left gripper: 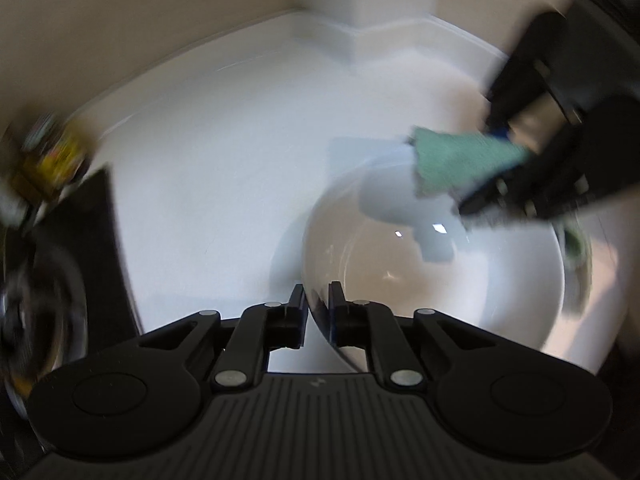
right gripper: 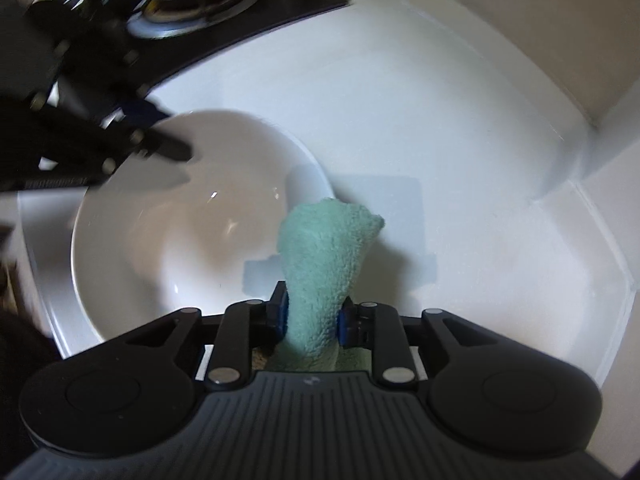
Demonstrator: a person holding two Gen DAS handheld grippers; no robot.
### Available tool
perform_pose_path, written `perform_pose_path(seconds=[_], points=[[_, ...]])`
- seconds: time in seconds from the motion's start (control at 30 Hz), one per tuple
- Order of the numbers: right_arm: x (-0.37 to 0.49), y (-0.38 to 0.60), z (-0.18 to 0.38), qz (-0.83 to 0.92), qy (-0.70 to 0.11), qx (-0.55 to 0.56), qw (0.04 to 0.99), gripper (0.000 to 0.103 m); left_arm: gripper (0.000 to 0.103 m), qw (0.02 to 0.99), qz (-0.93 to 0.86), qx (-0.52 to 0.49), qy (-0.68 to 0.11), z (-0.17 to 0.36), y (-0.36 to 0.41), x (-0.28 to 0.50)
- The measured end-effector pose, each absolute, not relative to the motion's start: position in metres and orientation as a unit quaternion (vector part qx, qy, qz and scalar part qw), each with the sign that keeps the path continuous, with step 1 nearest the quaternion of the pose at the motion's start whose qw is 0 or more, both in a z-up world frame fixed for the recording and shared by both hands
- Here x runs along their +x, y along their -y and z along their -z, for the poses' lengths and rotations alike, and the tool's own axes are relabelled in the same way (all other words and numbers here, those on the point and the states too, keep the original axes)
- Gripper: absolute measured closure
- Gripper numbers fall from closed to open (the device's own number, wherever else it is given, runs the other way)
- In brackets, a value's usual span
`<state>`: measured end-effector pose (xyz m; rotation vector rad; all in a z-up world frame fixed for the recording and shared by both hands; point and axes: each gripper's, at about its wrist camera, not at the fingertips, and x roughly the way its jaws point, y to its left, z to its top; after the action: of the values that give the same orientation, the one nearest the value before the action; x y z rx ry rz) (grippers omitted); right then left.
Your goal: Clean bowl
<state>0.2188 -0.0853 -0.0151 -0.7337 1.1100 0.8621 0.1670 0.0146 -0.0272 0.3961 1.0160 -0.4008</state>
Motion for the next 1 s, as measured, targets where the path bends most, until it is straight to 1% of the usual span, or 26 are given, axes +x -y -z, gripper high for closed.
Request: perform_pose_path(seconds=[0.13,0.23,0.37,0.57,0.63,0.73,0.83,0.93,1.0], points=[[0.225,0.072,0.011,-0.390,-0.467,-0.369,0.702,0.083,0.091,0.822,0.219,0.218,-0.479,0.028,-0.008,0.176],[0.227,0.060,0.012,-0.388,-0.455,-0.386,0.703,0.083,0.092,0.822,0.219,0.209,-0.482,0.028,-0.008,0.183],[0.232,0.065,0.014,-0.382,-0.465,-0.359,0.713,0.085,0.092,0.845,0.167,0.137,-0.489,0.026,-0.018,0.178],[0.234,0.085,0.015,-0.368,-0.477,-0.300,0.740,0.086,0.091,0.864,0.115,0.036,-0.488,0.021,-0.034,0.144],[0.231,0.091,0.016,-0.359,-0.478,-0.286,0.749,0.086,0.091,0.867,0.110,0.025,-0.485,0.022,-0.038,0.136],[0.225,0.097,0.016,-0.355,-0.483,-0.278,0.751,0.086,0.091,0.866,0.117,0.036,-0.485,0.025,-0.038,0.138],[0.218,0.098,0.016,-0.367,-0.491,-0.296,0.732,0.086,0.097,0.861,0.133,0.071,-0.485,0.026,-0.033,0.147],[0.212,0.100,0.016,-0.379,-0.499,-0.313,0.713,0.083,0.097,0.851,0.168,0.125,-0.482,0.027,-0.023,0.160],[0.211,0.101,0.016,-0.384,-0.504,-0.323,0.703,0.082,0.095,0.840,0.194,0.167,-0.478,0.028,-0.016,0.166]])
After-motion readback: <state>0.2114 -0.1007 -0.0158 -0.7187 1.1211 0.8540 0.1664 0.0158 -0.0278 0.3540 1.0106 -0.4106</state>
